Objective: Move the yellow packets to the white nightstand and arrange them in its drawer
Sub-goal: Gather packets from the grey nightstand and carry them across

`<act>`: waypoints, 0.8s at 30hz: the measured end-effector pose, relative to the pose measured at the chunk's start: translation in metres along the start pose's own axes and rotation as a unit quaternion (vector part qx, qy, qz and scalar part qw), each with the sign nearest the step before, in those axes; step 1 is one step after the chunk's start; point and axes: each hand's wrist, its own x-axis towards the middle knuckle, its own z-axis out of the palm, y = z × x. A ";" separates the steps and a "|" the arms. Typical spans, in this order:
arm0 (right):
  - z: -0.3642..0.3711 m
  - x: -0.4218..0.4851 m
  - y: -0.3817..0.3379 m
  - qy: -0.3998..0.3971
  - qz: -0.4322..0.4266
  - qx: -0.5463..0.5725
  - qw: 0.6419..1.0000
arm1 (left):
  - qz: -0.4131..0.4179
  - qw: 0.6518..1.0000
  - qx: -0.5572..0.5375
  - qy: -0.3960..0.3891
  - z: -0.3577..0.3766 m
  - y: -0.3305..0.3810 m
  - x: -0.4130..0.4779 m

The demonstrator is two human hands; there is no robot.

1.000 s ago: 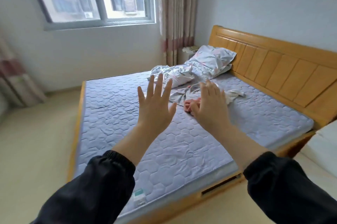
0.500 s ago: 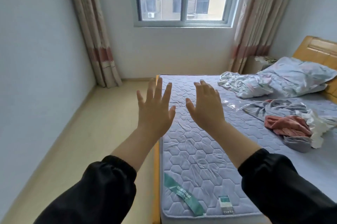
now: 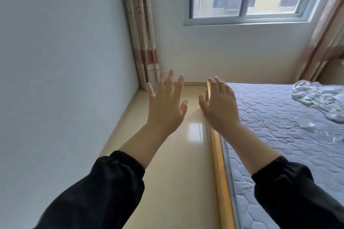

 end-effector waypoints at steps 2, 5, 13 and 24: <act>0.029 0.036 -0.014 -0.010 0.004 -0.001 1.000 | 0.004 1.000 0.004 -0.005 0.014 -0.038 0.030; 0.072 0.088 -0.033 -0.017 -0.007 0.002 1.000 | -0.008 1.000 -0.006 0.006 0.037 -0.092 0.072; 0.211 0.236 -0.076 -0.022 -0.023 -0.018 0.999 | 0.010 1.000 -0.007 0.011 0.143 -0.225 0.196; 0.361 0.482 -0.086 -0.015 0.053 -0.057 0.997 | 0.095 0.994 -0.043 -0.010 0.274 -0.384 0.442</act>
